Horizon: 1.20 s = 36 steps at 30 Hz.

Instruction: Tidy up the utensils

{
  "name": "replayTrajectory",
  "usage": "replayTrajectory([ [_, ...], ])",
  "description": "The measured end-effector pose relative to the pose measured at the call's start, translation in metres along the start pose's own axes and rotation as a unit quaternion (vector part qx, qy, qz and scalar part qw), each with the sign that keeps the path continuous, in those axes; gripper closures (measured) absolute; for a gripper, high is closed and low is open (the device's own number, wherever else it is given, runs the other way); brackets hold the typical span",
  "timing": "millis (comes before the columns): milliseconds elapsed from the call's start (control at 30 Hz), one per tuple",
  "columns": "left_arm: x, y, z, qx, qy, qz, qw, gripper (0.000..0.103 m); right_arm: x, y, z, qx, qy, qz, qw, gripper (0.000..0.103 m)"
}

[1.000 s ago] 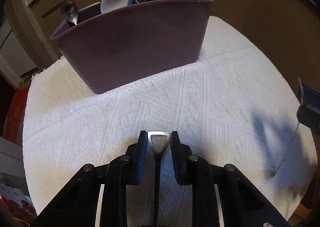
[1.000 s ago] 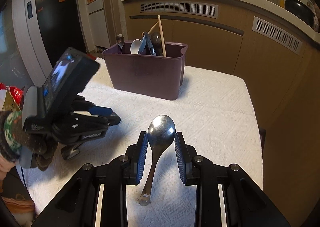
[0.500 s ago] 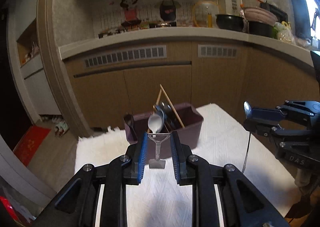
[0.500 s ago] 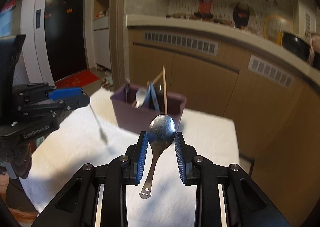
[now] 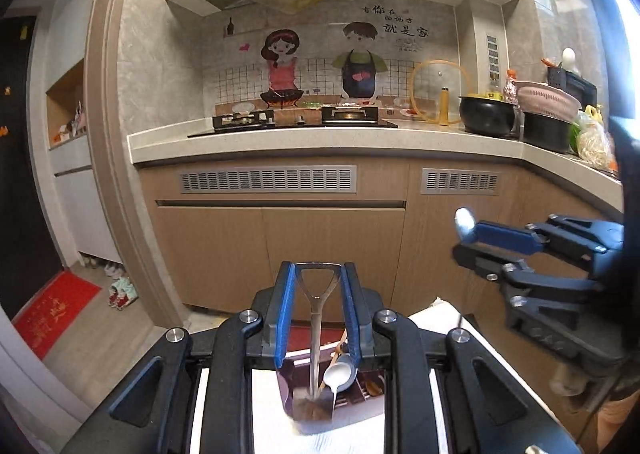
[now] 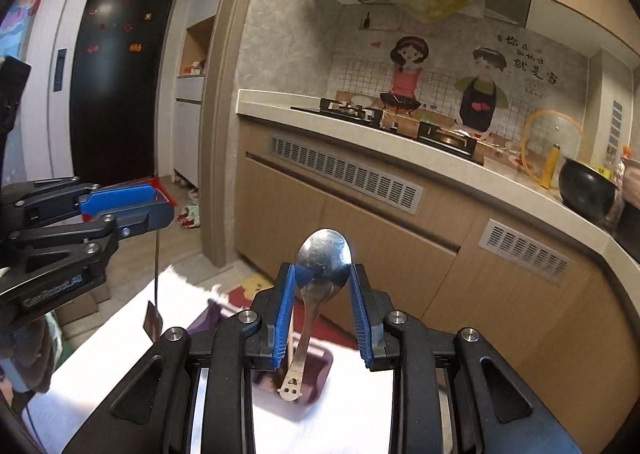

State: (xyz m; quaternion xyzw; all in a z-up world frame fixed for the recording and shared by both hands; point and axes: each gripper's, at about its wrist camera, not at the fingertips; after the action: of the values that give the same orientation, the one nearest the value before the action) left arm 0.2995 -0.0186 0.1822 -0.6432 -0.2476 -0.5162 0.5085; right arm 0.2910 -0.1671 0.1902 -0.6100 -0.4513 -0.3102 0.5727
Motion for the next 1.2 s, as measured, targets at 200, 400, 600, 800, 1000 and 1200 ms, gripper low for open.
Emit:
replayTrajectory([
  [200,-0.020,0.046,0.007,-0.017,-0.016,0.040,0.9989,0.083,-0.013,0.060,-0.003,0.002,0.007,0.041,0.999,0.074],
  [400,-0.055,0.081,0.013,-0.029,-0.036,0.086,0.9952,0.086,-0.057,0.109,0.006,0.008,-0.001,0.092,0.996,0.074],
  [600,-0.077,0.098,0.014,-0.031,-0.043,0.114,0.9921,0.086,-0.093,0.144,0.015,0.029,0.009,0.136,0.990,0.074],
  [800,-0.105,0.094,0.015,-0.015,-0.069,0.131,0.9888,0.085,-0.119,0.164,0.025,0.053,0.015,0.168,0.984,0.074],
  [1000,-0.139,0.055,0.013,0.009,-0.120,0.135,0.9836,0.055,-0.125,0.136,0.023,0.045,0.038,0.161,0.985,0.063],
  [1200,-0.169,-0.018,-0.011,0.039,-0.118,0.076,0.9894,0.012,-0.143,0.037,0.039,0.005,0.043,0.083,0.996,0.020],
])
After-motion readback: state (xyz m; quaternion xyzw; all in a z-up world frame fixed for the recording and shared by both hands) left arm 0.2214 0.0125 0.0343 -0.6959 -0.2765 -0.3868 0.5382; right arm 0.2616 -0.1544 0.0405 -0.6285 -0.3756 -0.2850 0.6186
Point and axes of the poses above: each gripper's, at about its wrist camera, not at the fingertips, and y roughly the way its jaws point, z to its left, x to its top, and after that the axes turned 2 degrees about y, right-handed
